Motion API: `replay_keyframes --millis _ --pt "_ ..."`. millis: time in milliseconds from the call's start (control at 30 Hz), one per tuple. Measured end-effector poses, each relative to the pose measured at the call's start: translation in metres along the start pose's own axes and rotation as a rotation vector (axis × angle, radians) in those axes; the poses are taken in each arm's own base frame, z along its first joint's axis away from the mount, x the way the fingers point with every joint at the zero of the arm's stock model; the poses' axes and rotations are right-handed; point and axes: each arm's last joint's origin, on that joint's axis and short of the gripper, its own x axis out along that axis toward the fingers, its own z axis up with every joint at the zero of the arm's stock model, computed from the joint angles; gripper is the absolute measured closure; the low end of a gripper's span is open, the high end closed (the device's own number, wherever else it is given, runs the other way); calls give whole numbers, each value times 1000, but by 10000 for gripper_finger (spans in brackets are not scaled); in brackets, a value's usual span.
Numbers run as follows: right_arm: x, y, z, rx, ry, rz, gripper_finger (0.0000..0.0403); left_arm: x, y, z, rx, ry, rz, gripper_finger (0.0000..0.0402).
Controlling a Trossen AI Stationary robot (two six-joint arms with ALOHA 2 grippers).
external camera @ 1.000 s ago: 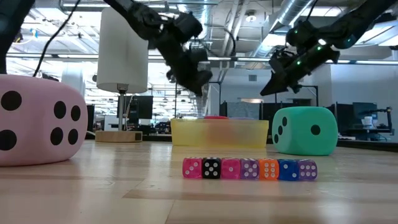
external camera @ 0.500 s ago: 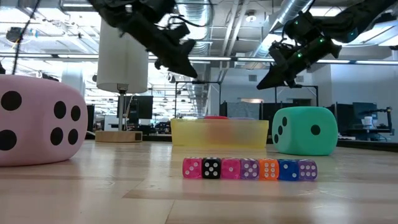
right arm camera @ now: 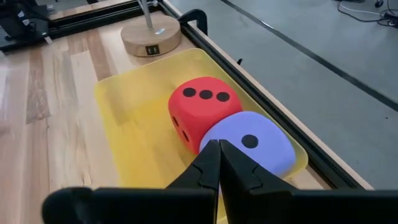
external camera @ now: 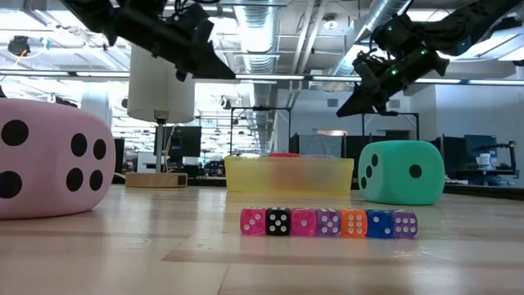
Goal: Pick & Place Dice
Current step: Put the big light blue dice into the yellow bin
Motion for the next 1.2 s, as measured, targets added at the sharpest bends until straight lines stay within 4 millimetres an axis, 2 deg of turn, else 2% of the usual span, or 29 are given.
replay_keyframes --millis 267,1200 --pt "0 2 0 -3 2 9 403 -11 3 -4 37 -18 3 399" --pt "2 5 0 -9 2 19 403 -12 3 -3 54 -22 1 399"
